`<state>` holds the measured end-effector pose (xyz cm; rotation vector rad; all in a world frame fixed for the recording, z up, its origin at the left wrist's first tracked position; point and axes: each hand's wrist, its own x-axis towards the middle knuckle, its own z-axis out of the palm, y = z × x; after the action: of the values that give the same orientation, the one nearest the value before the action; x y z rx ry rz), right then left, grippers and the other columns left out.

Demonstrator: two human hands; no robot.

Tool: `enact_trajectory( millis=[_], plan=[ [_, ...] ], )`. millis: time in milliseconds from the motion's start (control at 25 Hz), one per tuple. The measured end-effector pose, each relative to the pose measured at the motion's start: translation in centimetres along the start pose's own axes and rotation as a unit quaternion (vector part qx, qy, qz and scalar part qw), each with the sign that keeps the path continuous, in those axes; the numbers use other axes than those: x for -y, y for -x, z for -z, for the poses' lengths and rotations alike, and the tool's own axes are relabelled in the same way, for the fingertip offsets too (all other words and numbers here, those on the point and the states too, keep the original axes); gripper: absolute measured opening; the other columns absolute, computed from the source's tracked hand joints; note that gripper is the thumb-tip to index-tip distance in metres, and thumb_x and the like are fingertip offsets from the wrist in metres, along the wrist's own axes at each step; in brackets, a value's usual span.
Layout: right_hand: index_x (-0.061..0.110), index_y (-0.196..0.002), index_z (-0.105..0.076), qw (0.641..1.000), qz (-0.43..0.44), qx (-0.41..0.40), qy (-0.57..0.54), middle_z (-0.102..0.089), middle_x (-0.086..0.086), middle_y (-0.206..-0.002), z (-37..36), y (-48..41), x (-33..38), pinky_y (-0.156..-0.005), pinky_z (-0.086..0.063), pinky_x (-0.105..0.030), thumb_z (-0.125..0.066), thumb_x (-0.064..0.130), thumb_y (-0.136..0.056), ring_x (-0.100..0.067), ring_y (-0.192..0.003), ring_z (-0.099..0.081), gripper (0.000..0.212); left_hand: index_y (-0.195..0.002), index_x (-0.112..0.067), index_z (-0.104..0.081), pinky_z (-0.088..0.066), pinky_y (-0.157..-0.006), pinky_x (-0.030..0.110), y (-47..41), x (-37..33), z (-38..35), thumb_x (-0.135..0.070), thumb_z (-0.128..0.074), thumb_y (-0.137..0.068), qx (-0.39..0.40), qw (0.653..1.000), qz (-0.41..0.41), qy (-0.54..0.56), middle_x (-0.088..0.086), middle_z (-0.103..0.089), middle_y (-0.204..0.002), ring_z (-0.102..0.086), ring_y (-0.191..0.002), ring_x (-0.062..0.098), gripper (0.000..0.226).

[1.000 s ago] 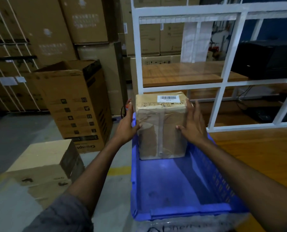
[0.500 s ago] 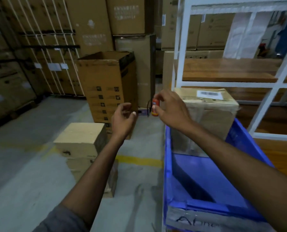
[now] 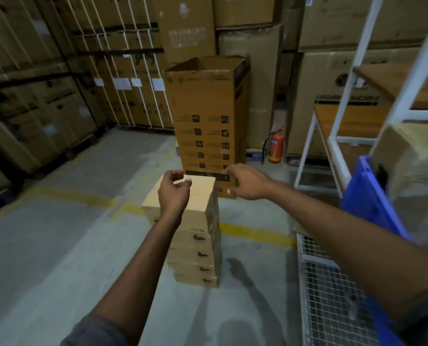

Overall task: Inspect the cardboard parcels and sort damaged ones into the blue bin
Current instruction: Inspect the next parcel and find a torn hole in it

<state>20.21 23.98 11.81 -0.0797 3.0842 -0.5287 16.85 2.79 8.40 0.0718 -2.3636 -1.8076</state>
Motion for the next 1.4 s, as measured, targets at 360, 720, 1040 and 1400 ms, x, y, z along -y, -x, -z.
enact_trajectory(
  millis=[360,720,1040,1400],
  plan=[
    [0.018,-0.157,-0.036,0.999,-0.01,0.03,-0.04,-0.039,-0.007,-0.161,-11.2,-17.0,-0.8,-0.116,-0.036,-0.04,-0.069,0.035,-0.097,-0.029,-0.146,-0.037,0.071,-0.143,-0.02,-0.038,-0.053,-0.104,0.049,-9.4,11.3,-2.0,-0.017,-0.073,-0.097,-0.003,0.979,0.2,0.032,0.007,-0.056,-0.132,-0.057,-0.119,0.029,0.058],
    [0.02,-0.164,-0.021,0.995,-0.019,0.095,0.001,-0.017,-0.007,-0.171,-21.1,-33.2,-6.7,-0.124,-0.027,-0.047,-0.068,0.044,-0.096,-0.03,-0.157,-0.016,0.086,-0.161,-0.018,-0.01,-0.043,-0.115,0.045,-17.8,20.4,-10.8,-0.019,-0.078,-0.094,-0.08,0.927,0.358,0.076,0.01,-0.019,-0.164,-0.041,-0.141,0.035,0.094],
    [0.015,-0.166,-0.008,0.986,-0.067,0.146,0.04,-0.007,-0.011,-0.173,-23.0,-36.8,-7.9,-0.123,-0.022,-0.051,-0.047,0.051,-0.105,-0.034,-0.157,-0.014,0.081,-0.163,-0.027,0.007,-0.047,-0.112,0.059,-17.9,23.4,-12.5,-0.027,-0.084,-0.088,-0.111,0.9,0.403,0.124,0.011,-0.043,-0.155,-0.048,-0.137,0.04,0.117],
    [0.026,-0.147,-0.046,0.988,-0.119,0.076,-0.066,-0.044,-0.009,-0.146,-17.7,-32.0,-5.1,-0.11,-0.036,-0.046,-0.07,0.054,-0.089,-0.031,-0.138,-0.042,0.068,-0.161,-0.025,-0.025,-0.046,-0.116,0.053,-15.4,21.6,-8.4,-0.026,-0.091,-0.081,-0.084,0.935,0.308,0.155,0.005,-0.054,-0.148,-0.052,-0.137,0.028,0.103]
  ],
)
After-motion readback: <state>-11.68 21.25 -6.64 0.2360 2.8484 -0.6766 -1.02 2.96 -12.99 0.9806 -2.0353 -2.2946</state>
